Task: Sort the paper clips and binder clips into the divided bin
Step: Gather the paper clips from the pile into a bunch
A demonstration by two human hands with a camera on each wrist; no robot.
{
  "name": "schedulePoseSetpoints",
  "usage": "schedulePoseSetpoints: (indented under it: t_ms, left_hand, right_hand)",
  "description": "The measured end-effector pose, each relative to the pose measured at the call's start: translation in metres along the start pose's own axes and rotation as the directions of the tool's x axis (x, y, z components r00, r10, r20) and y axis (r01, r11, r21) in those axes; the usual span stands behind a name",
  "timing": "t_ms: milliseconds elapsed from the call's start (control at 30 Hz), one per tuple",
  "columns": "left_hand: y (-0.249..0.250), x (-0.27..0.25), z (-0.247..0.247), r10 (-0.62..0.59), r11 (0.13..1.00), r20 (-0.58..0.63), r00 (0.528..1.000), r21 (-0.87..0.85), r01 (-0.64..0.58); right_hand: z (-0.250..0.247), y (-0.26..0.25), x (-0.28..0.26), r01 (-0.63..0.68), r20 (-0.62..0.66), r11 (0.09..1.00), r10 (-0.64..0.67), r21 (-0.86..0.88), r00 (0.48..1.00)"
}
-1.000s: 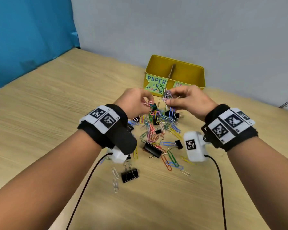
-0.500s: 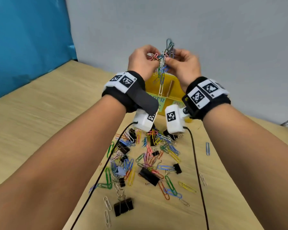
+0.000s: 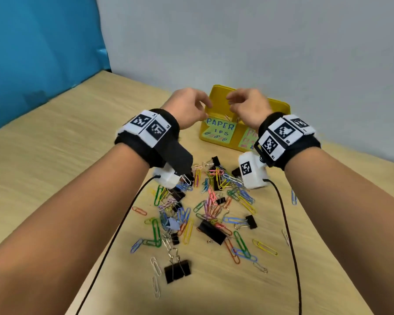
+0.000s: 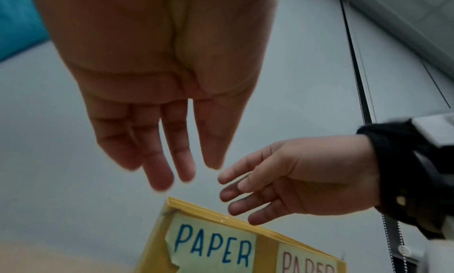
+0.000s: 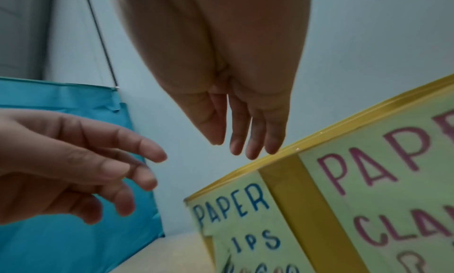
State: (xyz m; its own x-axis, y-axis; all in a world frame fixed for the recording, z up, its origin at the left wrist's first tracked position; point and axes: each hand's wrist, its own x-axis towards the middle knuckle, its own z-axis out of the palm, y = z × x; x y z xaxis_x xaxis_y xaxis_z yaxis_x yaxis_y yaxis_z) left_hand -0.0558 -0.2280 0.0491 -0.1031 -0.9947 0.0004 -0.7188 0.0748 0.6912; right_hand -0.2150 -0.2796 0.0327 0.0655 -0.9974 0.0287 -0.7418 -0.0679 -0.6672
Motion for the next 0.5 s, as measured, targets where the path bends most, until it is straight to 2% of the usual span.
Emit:
schedulePoseSetpoints:
  t_ms: [33, 67, 133, 200, 233, 300, 400, 500]
  left_hand:
    - [-0.005, -0.011, -0.002, -0.007, 1.000, 0.050, 0.999, -0.001, 0.007]
    - [-0.011, -0.022, -0.002, -0.020, 1.000, 0.113, 0.993, 0.014, 0.019]
    - [-0.024, -0.045, -0.001, -0.072, 0.993, 0.269, 0.960, 0.109, 0.044]
    - [-0.036, -0.064, 0.004, -0.150, 0.966, 0.392, 0.907, 0.253, 0.051]
    - [-0.041, -0.073, 0.006, -0.192, 0.950, 0.419, 0.887, 0.306, 0.061]
    - [-0.050, -0.085, 0.010, -0.245, 0.939, 0.432, 0.868, 0.329, 0.100]
    - [-0.058, -0.098, 0.013, -0.257, 0.954, 0.446, 0.857, 0.260, 0.150]
    - [-0.065, -0.106, 0.013, -0.265, 0.961, 0.436, 0.860, 0.189, 0.200]
  right_hand:
    - [0.001, -0.004, -0.013, 0.059, -0.029, 0.998, -0.059, -0.016, 0.998]
    - [0.004, -0.009, -0.028, 0.116, -0.004, 0.992, -0.116, -0.045, 0.993]
    - [0.012, -0.016, -0.060, 0.203, 0.230, 0.972, -0.171, -0.122, 0.958]
    - [0.025, -0.019, -0.084, 0.278, 0.517, 0.924, -0.109, -0.263, 0.849]
    - [0.033, -0.019, -0.095, 0.310, 0.593, 0.898, -0.071, -0.312, 0.802]
    - [0.048, -0.016, -0.106, 0.341, 0.635, 0.876, -0.053, -0.340, 0.770]
    - [0.065, -0.012, -0.118, 0.401, 0.658, 0.830, -0.056, -0.386, 0.751]
    - [0.064, -0.008, -0.117, 0.354, 0.618, 0.817, 0.004, -0.455, 0.786]
